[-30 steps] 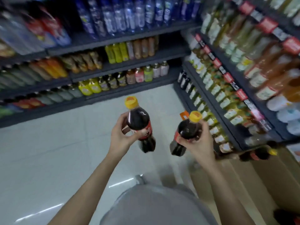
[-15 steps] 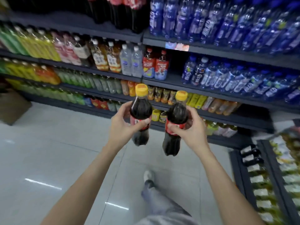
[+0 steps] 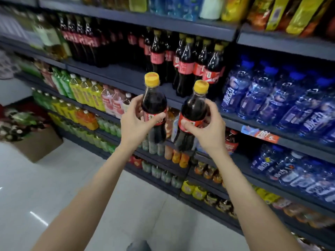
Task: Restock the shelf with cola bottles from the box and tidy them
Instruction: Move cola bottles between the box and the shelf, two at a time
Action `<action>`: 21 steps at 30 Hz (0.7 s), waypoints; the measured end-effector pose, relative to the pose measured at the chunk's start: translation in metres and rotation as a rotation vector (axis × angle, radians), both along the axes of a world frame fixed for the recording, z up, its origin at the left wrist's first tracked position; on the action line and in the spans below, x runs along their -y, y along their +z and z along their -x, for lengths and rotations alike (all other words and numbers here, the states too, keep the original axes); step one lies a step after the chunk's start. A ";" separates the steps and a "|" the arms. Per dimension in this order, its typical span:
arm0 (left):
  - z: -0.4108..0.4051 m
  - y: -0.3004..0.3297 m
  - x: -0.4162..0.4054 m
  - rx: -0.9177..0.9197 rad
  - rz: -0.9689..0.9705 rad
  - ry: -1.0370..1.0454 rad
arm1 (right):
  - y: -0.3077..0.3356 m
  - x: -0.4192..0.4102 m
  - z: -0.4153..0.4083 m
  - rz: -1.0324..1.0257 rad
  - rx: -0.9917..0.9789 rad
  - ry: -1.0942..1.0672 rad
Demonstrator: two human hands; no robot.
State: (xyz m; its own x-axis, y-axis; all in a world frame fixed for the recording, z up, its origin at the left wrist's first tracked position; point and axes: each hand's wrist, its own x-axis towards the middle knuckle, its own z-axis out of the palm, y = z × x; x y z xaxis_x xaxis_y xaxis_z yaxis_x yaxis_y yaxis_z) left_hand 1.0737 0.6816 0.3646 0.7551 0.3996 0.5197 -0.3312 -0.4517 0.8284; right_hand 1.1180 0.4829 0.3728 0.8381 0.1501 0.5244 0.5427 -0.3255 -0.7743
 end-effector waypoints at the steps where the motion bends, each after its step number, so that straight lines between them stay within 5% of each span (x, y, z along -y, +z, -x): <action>1: -0.023 0.002 -0.014 0.019 0.005 0.003 | 0.002 -0.015 -0.018 -0.002 0.017 -0.012; 12: -0.229 0.006 -0.158 0.066 0.046 0.092 | 0.004 -0.167 -0.163 -0.064 0.123 -0.303; 21: -0.323 0.010 -0.203 -0.068 -0.003 -0.053 | 0.010 -0.217 -0.226 0.007 0.037 -0.593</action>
State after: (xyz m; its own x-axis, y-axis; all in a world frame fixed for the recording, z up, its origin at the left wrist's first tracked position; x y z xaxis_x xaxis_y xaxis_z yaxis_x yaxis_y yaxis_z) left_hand 1.3967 0.8846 0.3743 0.8088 0.3569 0.4674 -0.2972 -0.4377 0.8486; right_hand 1.3443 0.6997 0.3825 0.7614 -0.3345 0.5553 0.2929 -0.5865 -0.7551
